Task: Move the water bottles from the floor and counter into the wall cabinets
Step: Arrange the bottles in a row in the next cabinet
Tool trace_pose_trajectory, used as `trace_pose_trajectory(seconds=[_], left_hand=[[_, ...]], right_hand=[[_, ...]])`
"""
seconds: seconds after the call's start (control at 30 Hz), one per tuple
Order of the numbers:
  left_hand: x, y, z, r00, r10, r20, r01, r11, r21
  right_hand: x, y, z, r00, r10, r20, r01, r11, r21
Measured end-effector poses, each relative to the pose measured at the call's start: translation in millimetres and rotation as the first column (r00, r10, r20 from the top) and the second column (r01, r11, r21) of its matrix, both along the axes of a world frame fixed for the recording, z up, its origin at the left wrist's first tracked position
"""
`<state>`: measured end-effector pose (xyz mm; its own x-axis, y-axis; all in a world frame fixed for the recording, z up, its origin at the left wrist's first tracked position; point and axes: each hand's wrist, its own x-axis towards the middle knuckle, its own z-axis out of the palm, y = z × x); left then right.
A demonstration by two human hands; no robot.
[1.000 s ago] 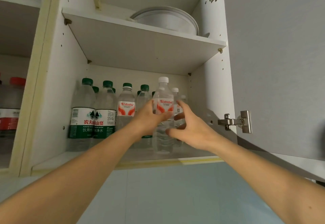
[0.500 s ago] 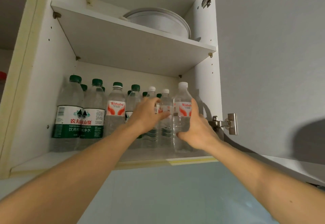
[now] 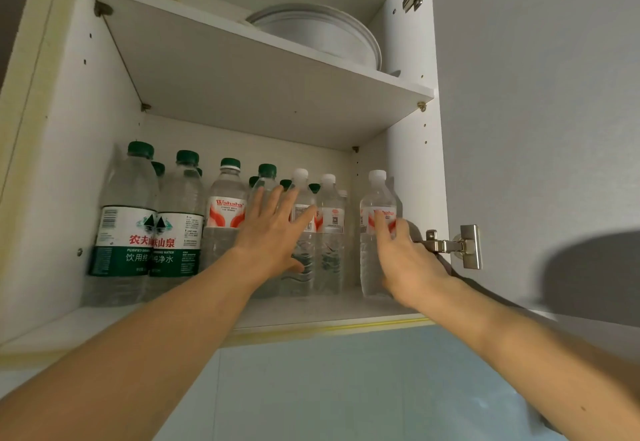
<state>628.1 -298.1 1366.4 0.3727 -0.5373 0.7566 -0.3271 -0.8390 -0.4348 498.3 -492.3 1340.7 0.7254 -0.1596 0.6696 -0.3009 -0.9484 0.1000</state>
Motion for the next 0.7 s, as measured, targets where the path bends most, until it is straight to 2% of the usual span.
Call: trace_pose_trajectory(seconds=[0.1,0.2,0.7], left_hand=[[-1,1,0,1.000,0.022,-0.001,-0.022,1.000,-0.007],[-3,-1,-1,0.999,0.039,-0.013,-0.040,0.999,-0.008],[-5,0,-3,0.999,0.015,-0.040,-0.016,1.000,-0.011]], right_hand=[[-4,10,0,0.991,-0.103,0.090,0.126,0.943,-0.309],[-1,6,13,0.983,-0.155,0.095,0.181,0.866,-0.467],[35,-11,23,0.956,-0.290,0.040,0.271,0.825,-0.496]])
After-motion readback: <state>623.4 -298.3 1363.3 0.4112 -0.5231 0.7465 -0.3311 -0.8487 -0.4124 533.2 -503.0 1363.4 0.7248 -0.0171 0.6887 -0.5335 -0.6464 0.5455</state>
